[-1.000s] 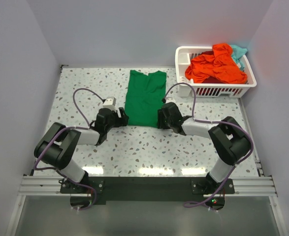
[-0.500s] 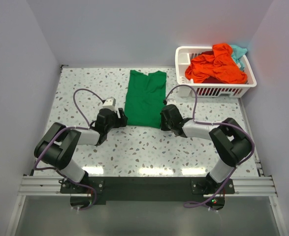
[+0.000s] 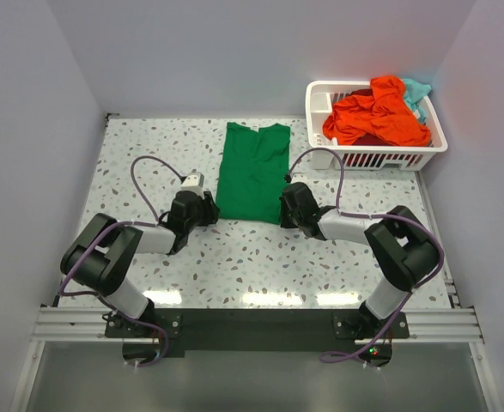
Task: Fold and stack the t-shirts
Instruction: Fold the tshirt
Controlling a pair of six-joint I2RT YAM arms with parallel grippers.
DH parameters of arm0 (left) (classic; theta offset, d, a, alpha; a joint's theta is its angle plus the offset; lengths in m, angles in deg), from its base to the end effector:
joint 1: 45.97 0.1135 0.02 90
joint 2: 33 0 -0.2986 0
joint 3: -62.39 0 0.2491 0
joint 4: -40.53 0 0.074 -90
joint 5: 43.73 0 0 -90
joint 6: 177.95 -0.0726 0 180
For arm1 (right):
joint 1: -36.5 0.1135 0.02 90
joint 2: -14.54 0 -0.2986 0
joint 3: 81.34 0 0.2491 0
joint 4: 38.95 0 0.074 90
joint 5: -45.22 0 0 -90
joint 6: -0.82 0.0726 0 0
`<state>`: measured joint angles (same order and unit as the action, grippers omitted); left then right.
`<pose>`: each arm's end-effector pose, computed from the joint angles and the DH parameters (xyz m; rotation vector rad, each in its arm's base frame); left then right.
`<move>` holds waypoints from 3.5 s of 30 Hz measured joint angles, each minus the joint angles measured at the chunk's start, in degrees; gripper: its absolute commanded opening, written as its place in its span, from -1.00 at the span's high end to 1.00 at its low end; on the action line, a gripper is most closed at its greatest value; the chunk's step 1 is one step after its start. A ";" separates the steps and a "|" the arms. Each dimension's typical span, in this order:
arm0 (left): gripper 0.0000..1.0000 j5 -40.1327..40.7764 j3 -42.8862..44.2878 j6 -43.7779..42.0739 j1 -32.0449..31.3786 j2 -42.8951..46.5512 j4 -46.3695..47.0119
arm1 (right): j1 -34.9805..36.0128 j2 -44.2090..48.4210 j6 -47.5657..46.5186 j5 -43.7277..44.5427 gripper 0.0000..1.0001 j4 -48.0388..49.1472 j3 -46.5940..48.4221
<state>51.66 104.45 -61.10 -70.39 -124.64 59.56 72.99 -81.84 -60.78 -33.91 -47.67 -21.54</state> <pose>0.2906 -0.1244 0.1480 -0.1025 2.1295 -0.4360 0.2939 0.2004 0.1585 -0.0746 2.3669 0.3319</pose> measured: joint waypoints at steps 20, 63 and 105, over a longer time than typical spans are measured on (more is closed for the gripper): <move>0.24 -0.24 -0.37 1.36 -1.62 -1.53 1.68 | 0.00 0.00 0.00 0.11 1.00 -0.02 0.00; 1.00 1.22 -12.11 8.37 -19.41 49.46 -25.53 | 17.97 44.96 6.69 12.28 1.00 -36.92 -5.70; 1.00 -5.66 0.68 6.23 -10.29 19.65 -4.85 | 1.75 18.05 -7.98 24.74 1.00 -25.42 16.09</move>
<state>46.00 105.12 -54.87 -80.69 -104.99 54.71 74.74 -63.78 -68.76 -9.17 -73.09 -5.45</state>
